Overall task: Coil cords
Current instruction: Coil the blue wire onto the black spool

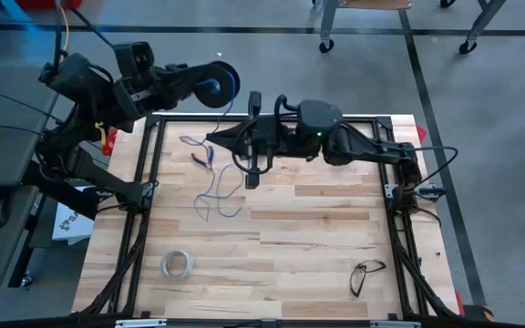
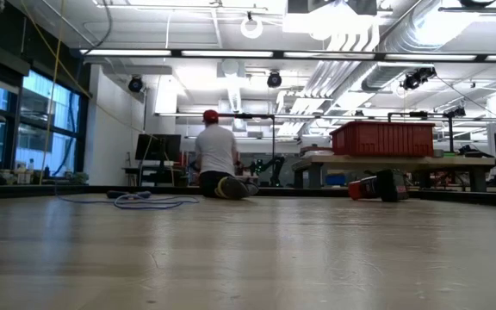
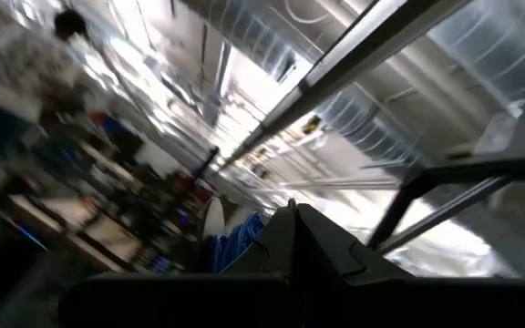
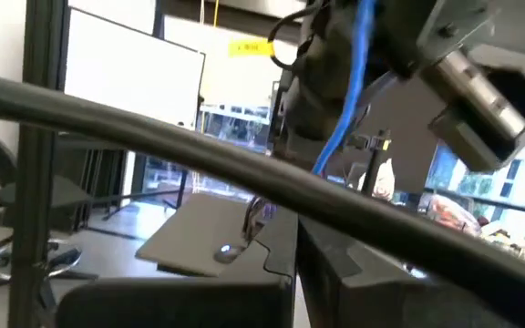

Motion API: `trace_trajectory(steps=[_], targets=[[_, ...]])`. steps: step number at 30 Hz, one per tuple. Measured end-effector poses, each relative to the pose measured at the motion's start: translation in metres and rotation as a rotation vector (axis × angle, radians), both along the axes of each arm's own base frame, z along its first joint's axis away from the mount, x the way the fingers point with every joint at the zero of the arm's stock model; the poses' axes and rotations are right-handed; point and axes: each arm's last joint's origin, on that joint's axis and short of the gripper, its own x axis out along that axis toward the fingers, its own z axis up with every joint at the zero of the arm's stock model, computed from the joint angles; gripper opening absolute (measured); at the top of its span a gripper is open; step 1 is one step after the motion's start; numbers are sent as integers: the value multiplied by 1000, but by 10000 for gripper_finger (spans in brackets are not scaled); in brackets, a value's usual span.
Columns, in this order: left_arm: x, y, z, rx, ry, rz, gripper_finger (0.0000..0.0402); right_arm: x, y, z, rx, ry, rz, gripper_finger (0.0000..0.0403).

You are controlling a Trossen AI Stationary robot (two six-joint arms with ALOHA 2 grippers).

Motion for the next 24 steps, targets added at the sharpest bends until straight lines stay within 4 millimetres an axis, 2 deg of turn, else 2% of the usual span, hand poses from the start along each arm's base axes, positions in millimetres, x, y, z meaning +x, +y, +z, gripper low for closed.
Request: trace_trajectory(steps=[4, 12, 24], targets=[[2, -1, -2, -107, 11, -108, 0, 5, -1, -1, -12, -31, -7, 0], [8, -4, -16, -276, 152, -188, 0, 7, 0, 0, -41, -79, -2, 0], [15, -7, -24, -387, 226, -275, 0, 7, -7, 3, -58, -114, -14, 0]])
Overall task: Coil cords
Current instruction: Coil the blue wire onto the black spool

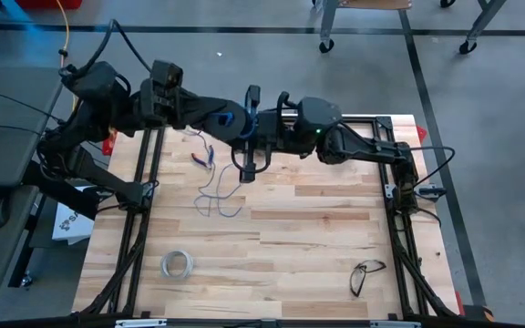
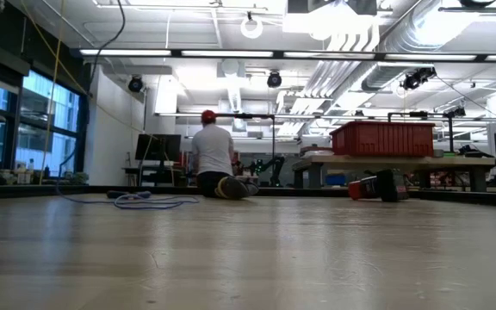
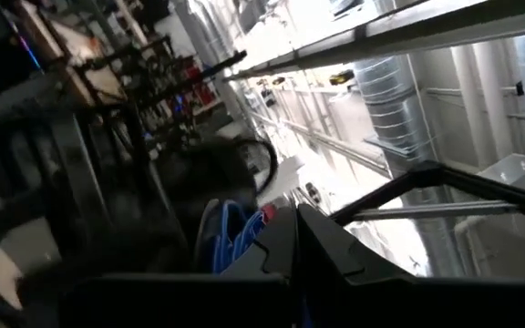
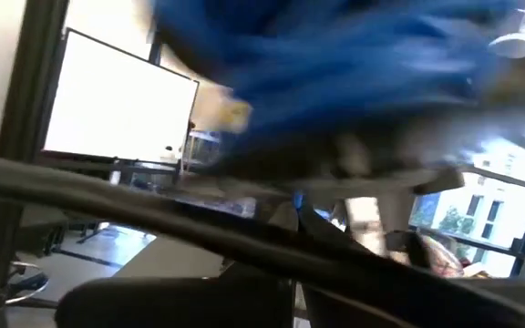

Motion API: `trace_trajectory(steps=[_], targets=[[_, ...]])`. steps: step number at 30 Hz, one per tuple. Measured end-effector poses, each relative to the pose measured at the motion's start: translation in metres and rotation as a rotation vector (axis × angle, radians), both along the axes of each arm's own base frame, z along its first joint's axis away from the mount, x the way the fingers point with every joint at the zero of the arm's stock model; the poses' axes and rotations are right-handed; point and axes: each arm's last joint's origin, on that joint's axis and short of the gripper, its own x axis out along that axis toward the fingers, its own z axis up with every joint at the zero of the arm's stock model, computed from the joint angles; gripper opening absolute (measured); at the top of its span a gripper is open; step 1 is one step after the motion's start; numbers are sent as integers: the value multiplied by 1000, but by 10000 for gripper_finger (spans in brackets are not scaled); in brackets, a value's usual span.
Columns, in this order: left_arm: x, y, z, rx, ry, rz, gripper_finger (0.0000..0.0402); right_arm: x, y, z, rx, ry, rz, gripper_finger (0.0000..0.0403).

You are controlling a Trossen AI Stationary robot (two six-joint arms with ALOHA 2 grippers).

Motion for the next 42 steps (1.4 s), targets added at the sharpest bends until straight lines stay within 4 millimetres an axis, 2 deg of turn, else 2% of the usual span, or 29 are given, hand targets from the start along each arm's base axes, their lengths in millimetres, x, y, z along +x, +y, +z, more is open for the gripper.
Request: trace_trajectory(steps=[9, 19, 24, 32, 42], targets=[[-3, -15, -9, -13, 108, -114, 0, 0, -8, -1, -25, 7, -28, 0], [-27, -16, -16, 79, 226, -71, 0, -8, -25, 4, -53, 42, -76, 0], [-30, -15, -24, 140, 312, -44, 0, -11, -34, 3, -50, 79, -93, 0], [-32, -10, -36, 366, 450, 37, 0, -9, -38, -6, -36, 168, -96, 0], [-39, 1, -42, 840, 604, 293, 0, -14, -50, -12, -8, 271, -201, 0]])
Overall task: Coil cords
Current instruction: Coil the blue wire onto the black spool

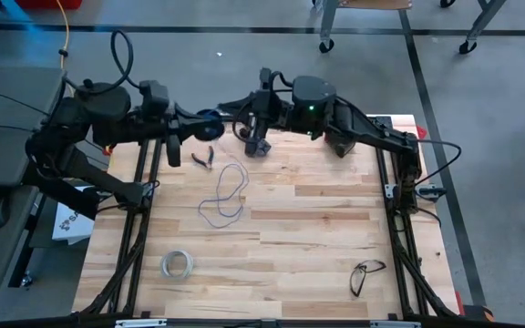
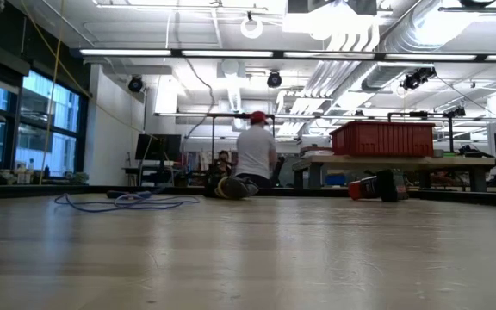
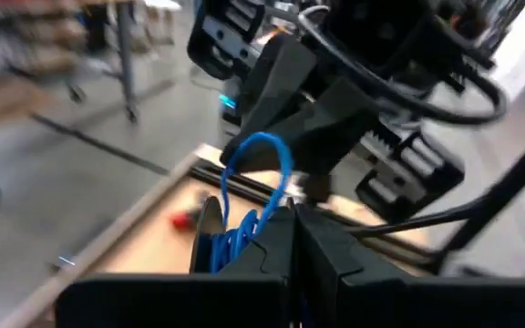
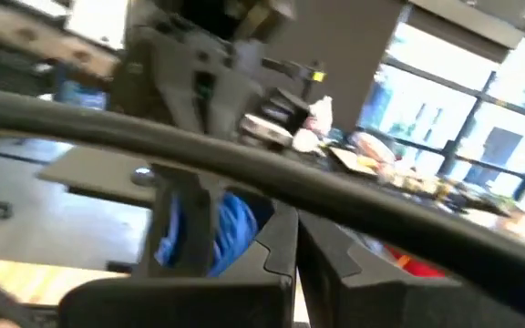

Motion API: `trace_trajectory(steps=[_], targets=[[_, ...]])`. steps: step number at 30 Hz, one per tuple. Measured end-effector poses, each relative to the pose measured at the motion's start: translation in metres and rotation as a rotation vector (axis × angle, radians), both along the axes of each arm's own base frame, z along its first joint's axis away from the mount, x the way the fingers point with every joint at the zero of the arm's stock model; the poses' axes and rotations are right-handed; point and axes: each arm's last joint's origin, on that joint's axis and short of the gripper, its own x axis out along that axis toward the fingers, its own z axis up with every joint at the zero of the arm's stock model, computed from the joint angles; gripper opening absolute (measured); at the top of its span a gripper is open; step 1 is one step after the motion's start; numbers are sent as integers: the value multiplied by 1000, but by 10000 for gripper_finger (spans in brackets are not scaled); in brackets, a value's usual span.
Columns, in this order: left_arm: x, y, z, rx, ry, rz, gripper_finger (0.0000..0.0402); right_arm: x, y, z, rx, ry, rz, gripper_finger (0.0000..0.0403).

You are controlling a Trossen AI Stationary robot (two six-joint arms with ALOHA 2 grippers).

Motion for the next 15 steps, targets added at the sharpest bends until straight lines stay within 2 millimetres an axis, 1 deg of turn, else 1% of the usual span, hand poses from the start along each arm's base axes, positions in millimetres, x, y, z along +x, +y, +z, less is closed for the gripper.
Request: trace_trajectory(steps=[3, 6, 11, 15], targets=[[0, 1, 0, 125, 35, 23, 0, -7, -6, 3, 3, 20, -51, 0], [0, 2, 1, 214, 57, 14, 0, -13, -11, 6, 27, 25, -81, 0], [0, 1, 5, 278, 38, -4, 0, -22, -16, 10, 85, 27, -99, 0], [1, 1, 12, 338, -15, -12, 0, -24, -16, 10, 106, 39, -100, 0]])
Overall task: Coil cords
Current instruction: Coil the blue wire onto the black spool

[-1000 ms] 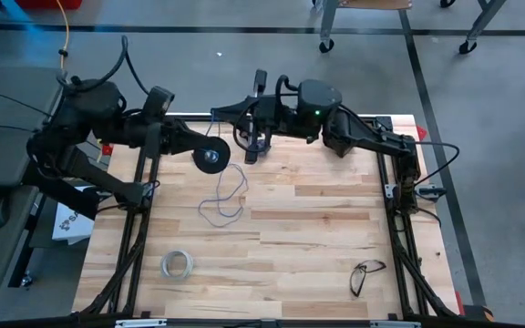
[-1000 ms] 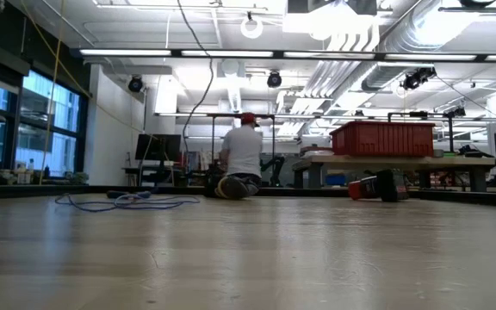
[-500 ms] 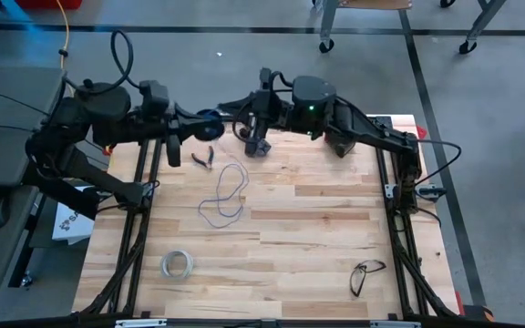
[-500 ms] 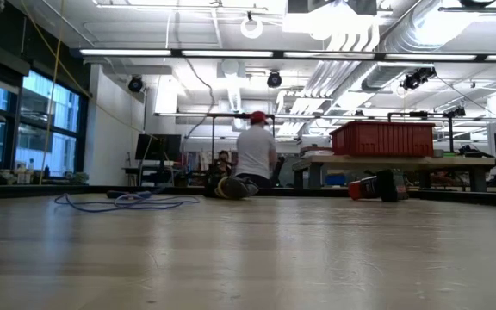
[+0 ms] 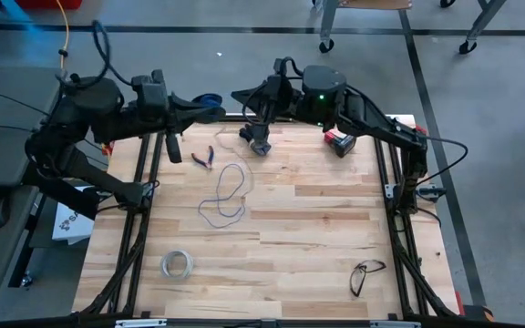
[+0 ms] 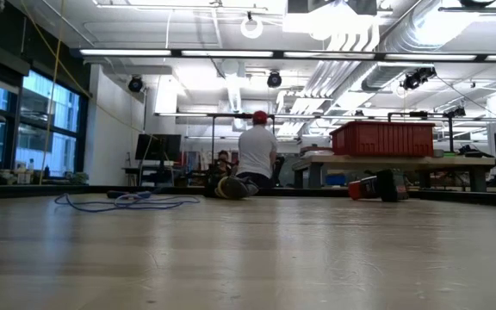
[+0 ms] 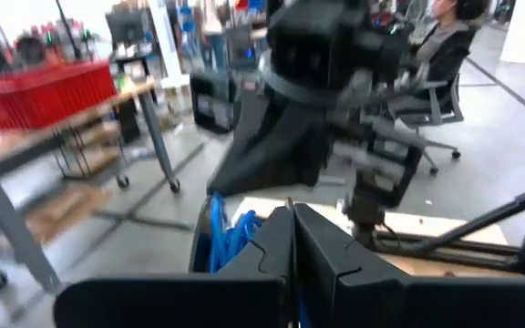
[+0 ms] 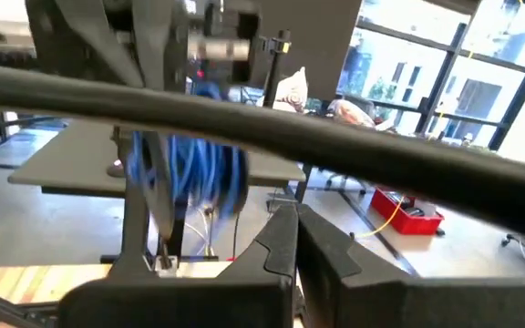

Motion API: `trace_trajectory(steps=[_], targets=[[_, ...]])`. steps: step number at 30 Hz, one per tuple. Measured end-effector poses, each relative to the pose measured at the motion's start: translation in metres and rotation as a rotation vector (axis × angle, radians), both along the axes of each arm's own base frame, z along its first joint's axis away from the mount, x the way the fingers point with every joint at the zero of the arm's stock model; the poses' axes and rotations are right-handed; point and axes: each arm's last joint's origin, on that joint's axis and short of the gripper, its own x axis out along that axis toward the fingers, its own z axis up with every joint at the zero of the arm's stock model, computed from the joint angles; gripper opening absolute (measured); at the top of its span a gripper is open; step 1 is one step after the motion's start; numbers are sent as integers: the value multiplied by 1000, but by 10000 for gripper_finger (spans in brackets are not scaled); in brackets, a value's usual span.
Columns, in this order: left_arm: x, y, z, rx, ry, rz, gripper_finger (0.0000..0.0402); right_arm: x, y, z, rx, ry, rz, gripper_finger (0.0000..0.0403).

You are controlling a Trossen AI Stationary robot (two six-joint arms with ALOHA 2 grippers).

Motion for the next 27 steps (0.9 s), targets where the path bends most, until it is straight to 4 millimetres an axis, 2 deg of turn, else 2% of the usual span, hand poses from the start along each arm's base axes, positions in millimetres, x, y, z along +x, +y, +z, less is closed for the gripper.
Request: trace_trajectory(steps=[9, 12, 21, 24, 27], targets=[[-5, 0, 20, 171, -139, -4, 1, -5, 5, -1, 107, 23, 14, 9], [-6, 0, 28, 172, -220, -14, 3, -8, 7, -4, 158, 57, 24, 40], [-9, -2, 43, 140, -401, -87, 4, -7, 27, -9, 219, 113, 132, 187], [-9, -2, 46, 97, -449, -109, 4, -1, 28, -13, 212, 118, 138, 209], [-7, -3, 47, 81, -463, -127, 2, 9, 28, -20, 224, 120, 153, 212]])
